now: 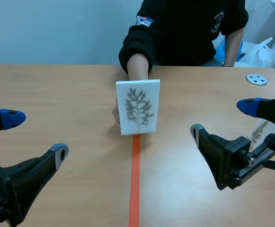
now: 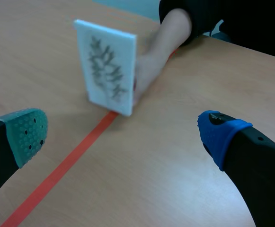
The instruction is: Sort the leaf by its shape. The table is split by an orange tape line. A compound leaf with several leaflets goes to the left side, a simple leaf with one blade goes to the right side. Return to the home posture when a red brick is placed on the table.
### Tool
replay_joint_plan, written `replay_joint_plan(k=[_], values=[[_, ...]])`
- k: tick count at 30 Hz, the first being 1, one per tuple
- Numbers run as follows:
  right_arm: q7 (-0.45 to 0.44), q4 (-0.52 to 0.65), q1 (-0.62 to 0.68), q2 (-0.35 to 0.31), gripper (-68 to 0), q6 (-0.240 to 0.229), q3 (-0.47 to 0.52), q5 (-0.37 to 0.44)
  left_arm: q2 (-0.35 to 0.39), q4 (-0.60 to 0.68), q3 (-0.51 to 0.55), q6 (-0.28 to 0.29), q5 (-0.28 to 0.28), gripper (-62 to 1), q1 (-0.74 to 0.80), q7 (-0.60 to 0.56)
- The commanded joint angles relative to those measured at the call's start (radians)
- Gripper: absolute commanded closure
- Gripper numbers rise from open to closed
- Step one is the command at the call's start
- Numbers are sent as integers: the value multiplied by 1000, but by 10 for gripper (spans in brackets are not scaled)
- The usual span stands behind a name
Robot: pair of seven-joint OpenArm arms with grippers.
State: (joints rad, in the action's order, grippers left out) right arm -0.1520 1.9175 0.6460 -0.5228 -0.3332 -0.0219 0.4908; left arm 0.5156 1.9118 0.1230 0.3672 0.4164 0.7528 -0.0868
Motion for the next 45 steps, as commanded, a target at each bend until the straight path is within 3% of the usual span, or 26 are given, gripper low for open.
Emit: replay_joint_plan(k=[1, 16, 24, 30, 37, 45], values=[[-18, -1, -12, -3, -679, 0, 3, 11, 1, 11, 1, -5, 6, -623, -3, -18], [-18, -4, -12, -3, -679, 0, 3, 8, 1, 11, 1, -5, 6, -623, -3, -18], [-14, -67, -82, -3, -679, -12, -8, 7, 1, 11, 1, -5, 6, -623, -3, -18], [-15, -165, -183, -3, -679, -30, -67, -1, 1, 11, 1, -5, 6, -623, -3, -18], [-74, -342, -338, 5, -679, -34, -193, -93, 1, 11, 1, -5, 6, -623, -3, -18], [-151, -602, -539, 95, -679, -34, -338, -178, 0, 11, 1, -5, 6, -623, -3, -18]])
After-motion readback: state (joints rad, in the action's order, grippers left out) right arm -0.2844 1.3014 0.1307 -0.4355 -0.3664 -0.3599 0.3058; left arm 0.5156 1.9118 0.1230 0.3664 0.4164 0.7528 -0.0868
